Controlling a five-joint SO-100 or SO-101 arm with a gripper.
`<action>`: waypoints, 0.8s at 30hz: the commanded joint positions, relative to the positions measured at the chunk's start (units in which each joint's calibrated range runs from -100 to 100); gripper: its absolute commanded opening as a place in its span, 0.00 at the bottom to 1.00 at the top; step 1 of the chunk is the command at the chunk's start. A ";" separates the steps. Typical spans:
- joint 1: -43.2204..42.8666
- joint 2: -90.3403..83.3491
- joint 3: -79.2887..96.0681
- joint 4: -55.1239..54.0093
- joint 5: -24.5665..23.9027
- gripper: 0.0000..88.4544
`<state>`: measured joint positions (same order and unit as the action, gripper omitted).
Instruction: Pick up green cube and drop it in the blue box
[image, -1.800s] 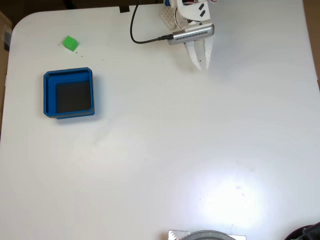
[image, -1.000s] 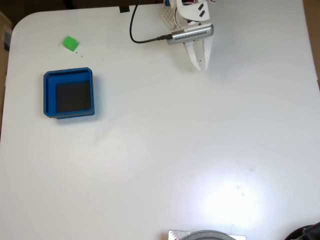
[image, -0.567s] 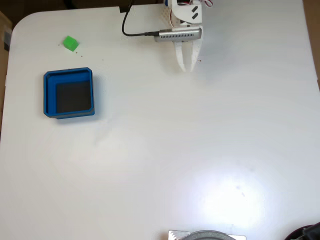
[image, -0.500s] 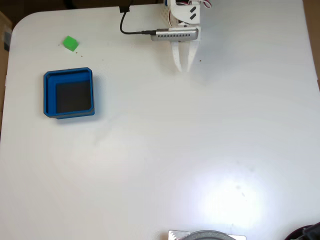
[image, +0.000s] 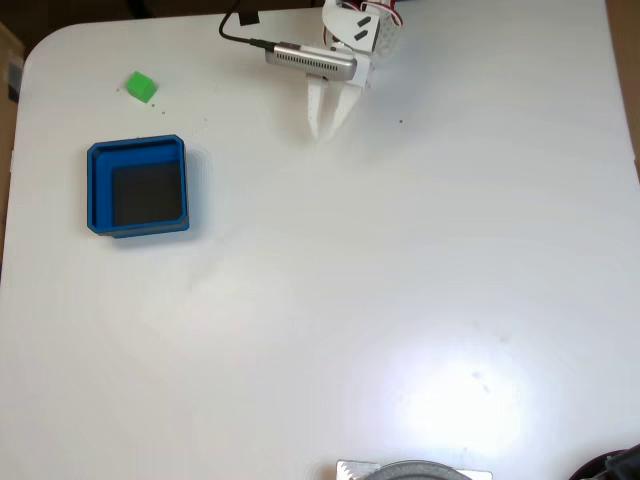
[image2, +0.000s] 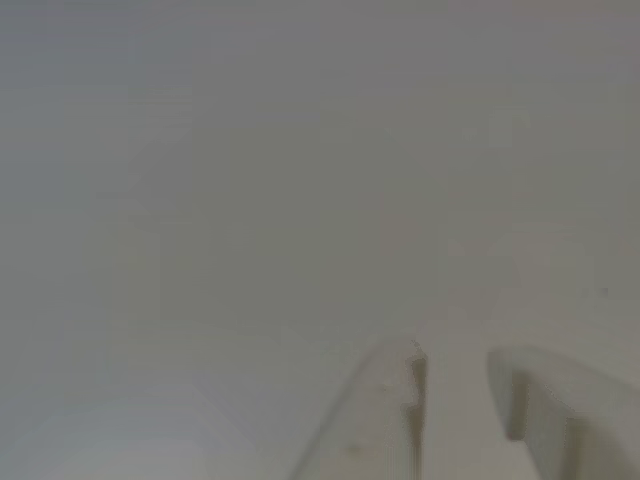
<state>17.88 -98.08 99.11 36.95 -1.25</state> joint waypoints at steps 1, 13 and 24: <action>2.81 -0.50 0.18 -1.36 0.05 0.03; 13.34 -0.50 0.18 -1.36 0.05 0.03; 20.90 -0.50 0.18 -1.36 0.05 0.03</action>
<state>37.15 -98.08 99.11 36.95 -1.25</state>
